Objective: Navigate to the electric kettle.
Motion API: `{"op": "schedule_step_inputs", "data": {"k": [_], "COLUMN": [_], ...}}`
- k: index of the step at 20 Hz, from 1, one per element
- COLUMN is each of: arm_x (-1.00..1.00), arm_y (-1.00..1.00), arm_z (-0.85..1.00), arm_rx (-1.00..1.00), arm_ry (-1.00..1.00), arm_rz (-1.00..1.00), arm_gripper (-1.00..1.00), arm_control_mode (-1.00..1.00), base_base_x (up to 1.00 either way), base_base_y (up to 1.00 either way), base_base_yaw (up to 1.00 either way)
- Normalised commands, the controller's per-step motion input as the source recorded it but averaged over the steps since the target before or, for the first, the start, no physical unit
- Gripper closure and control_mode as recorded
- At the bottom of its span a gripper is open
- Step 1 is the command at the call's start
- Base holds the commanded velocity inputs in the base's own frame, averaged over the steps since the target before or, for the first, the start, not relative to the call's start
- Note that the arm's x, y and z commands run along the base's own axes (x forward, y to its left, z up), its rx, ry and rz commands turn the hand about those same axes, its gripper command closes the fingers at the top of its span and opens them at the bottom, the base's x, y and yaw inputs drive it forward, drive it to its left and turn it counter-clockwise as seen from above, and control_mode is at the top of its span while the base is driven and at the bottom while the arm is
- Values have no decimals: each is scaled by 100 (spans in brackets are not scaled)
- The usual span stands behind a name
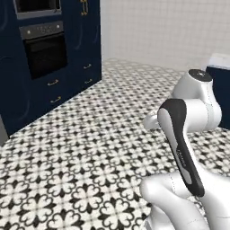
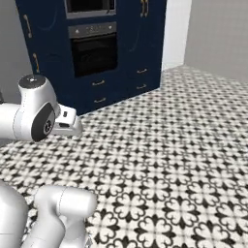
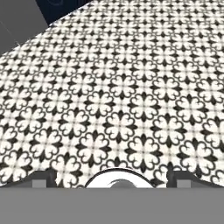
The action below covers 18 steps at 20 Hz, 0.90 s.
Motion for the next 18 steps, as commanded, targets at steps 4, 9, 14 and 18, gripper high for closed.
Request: {"op": "schedule_step_inputs", "data": {"k": [4, 9, 14, 18], "arm_x": [0, 0, 0, 0], "arm_y": [0, 0, 0, 0], "arm_z": [0, 0, 0, 0], "arm_rx": [0, 0, 0, 0], "arm_ry": [0, 0, 0, 0], "arm_rz": [0, 0, 0, 0], "arm_gripper": [-100, -100, -100, -100], "arm_control_mode": [100, 100, 100, 100], "base_base_x": [0, 0, 0, 0], "base_base_y": [0, 0, 0, 0], "base_base_yaw": [-100, -100, -100, -100]}}
